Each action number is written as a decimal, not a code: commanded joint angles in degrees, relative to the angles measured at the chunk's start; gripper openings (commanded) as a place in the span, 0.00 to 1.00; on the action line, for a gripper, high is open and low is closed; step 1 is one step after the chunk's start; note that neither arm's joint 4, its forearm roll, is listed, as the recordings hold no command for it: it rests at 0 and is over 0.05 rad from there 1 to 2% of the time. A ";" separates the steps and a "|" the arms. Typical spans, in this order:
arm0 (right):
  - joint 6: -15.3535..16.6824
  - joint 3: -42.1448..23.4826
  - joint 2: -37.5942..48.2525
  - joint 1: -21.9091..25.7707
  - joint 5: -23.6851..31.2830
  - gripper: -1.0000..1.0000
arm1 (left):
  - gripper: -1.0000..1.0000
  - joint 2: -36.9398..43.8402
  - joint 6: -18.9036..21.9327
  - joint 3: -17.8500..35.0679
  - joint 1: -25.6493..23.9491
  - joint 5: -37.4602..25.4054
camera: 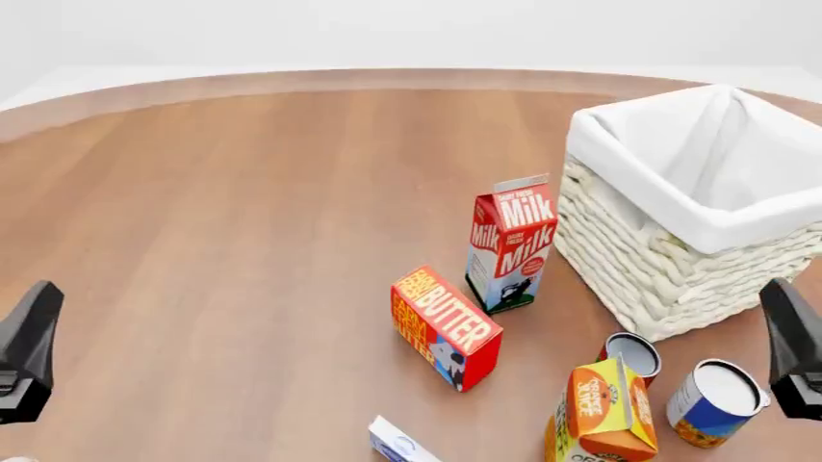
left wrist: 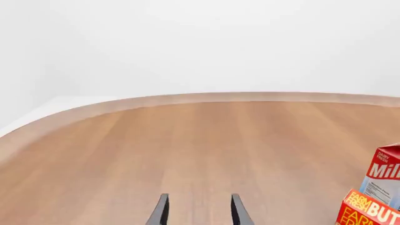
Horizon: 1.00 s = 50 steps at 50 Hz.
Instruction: Pick up the cream cheese box and the butter, and put them in the basket.
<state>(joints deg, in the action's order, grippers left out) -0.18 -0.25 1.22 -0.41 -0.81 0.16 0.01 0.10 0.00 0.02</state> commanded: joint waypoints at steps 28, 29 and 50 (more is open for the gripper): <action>4.44 -22.75 22.52 16.52 3.76 1.00 | 1.00 0.28 0.02 0.19 0.01 0.04; 3.94 -23.65 23.81 17.63 4.24 1.00 | 1.00 0.29 0.02 0.19 0.01 0.04; 2.95 -40.65 39.81 28.25 13.15 1.00 | 1.00 0.22 0.01 0.18 0.01 -0.02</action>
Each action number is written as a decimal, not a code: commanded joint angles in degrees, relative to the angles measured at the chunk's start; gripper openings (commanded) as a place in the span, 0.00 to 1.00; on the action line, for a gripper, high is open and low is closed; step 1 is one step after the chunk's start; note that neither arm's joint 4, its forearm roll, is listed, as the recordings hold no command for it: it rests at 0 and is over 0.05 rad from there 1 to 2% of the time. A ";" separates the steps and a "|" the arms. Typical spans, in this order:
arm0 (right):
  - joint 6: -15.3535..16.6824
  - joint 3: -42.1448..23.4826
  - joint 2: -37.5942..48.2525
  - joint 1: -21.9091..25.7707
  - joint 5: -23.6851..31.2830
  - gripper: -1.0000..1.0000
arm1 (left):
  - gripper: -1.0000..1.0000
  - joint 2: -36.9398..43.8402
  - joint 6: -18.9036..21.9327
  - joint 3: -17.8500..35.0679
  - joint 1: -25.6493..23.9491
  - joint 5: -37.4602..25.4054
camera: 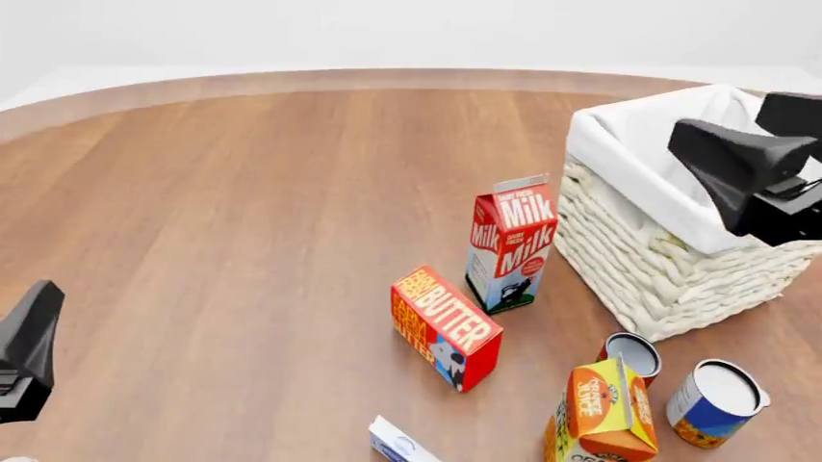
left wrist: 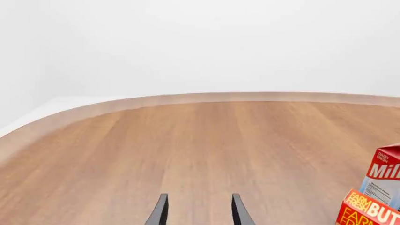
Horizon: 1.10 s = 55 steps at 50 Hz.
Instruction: Pick up the cream cheese box and the butter, and put them in the basket.
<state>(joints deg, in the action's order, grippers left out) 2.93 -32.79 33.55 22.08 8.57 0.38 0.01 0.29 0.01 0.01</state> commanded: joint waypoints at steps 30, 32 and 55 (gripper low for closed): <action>-1.72 -14.87 19.57 10.34 11.20 1.00 | 1.00 0.03 0.04 -0.01 0.00 0.02; -0.14 -16.07 21.39 11.29 12.34 1.00 | 1.00 -0.01 -0.03 -0.01 0.01 0.02; -5.36 -21.70 29.94 18.13 18.86 1.00 | 1.00 0.04 0.02 -0.02 0.00 0.05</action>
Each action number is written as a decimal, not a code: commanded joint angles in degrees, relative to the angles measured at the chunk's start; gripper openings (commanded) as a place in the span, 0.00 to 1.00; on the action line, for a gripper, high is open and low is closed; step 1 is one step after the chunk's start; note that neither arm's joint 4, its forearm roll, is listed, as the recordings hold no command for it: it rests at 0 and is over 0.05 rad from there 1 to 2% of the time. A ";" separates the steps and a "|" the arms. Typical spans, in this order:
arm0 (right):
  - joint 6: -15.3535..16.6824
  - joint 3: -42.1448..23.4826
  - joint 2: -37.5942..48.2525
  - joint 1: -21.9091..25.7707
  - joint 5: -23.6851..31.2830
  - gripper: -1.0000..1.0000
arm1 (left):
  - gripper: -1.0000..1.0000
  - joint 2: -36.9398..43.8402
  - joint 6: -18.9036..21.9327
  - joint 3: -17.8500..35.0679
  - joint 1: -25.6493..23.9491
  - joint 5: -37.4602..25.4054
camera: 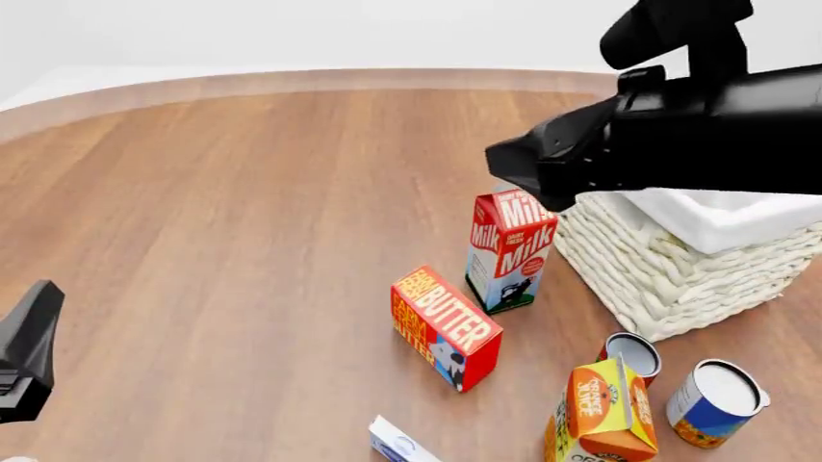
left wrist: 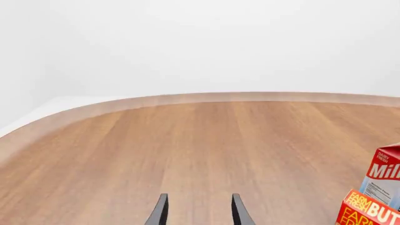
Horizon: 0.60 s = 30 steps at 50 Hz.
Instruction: Pick up the cream cheese box and the butter, and put them in the basket.
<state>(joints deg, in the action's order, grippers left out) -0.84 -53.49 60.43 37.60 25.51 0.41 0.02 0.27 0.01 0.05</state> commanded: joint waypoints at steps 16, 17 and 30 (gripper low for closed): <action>-4.01 3.48 4.44 2.14 -0.79 1.00 | 1.00 -0.12 -0.03 -0.01 0.01 -0.09; -4.46 2.88 4.92 2.27 -0.07 1.00 | 1.00 -0.09 0.03 -0.02 0.00 -0.09; -4.59 3.73 8.35 2.13 -1.74 1.00 | 1.00 -0.02 -0.03 -0.02 0.01 0.00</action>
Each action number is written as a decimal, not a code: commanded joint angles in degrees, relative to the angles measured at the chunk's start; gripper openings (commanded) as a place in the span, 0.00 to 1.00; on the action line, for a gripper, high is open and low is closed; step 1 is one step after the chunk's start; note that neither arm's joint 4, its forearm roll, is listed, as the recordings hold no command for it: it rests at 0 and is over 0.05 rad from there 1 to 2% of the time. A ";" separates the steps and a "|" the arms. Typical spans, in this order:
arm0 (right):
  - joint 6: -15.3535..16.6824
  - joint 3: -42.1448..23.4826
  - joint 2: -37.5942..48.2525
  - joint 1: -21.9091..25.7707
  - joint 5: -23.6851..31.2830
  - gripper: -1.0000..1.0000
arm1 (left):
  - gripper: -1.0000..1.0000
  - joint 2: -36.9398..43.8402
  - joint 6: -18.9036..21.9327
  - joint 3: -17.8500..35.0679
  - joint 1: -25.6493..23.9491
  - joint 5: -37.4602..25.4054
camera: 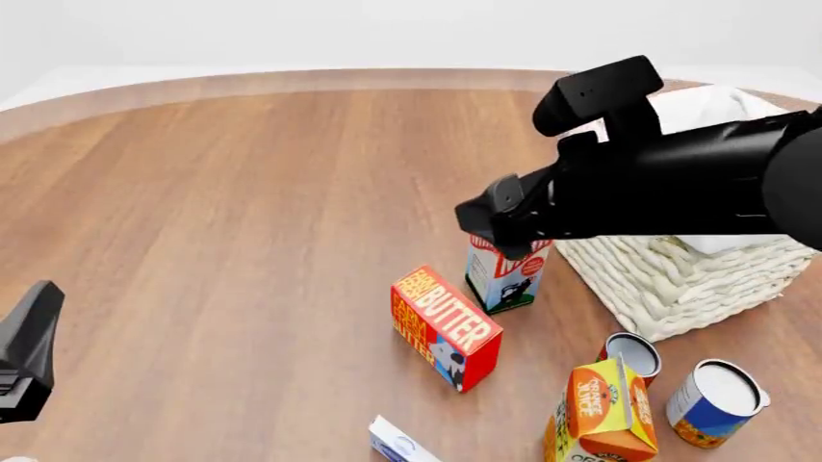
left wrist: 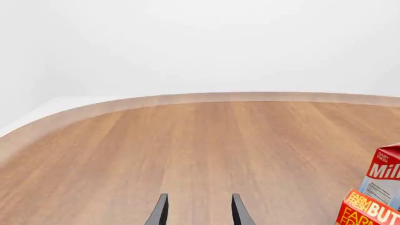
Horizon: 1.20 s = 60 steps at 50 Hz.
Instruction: Pick up the cream cheese box and the butter, and put them in the basket.
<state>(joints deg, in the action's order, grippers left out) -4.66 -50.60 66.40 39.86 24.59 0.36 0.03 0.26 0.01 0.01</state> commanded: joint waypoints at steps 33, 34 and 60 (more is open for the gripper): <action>-1.41 1.57 10.75 -0.92 -3.36 1.00 | 1.00 -0.02 -0.04 -0.02 0.00 0.02; -1.68 3.42 11.23 -0.44 -5.36 1.00 | 1.00 -0.01 -0.02 -0.02 0.00 0.01; -4.25 7.03 12.22 0.32 -6.94 1.00 | 1.00 0.01 -0.01 0.00 0.00 0.01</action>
<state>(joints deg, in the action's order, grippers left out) -7.77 -44.96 78.05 39.61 18.58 0.36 0.00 0.26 0.02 0.02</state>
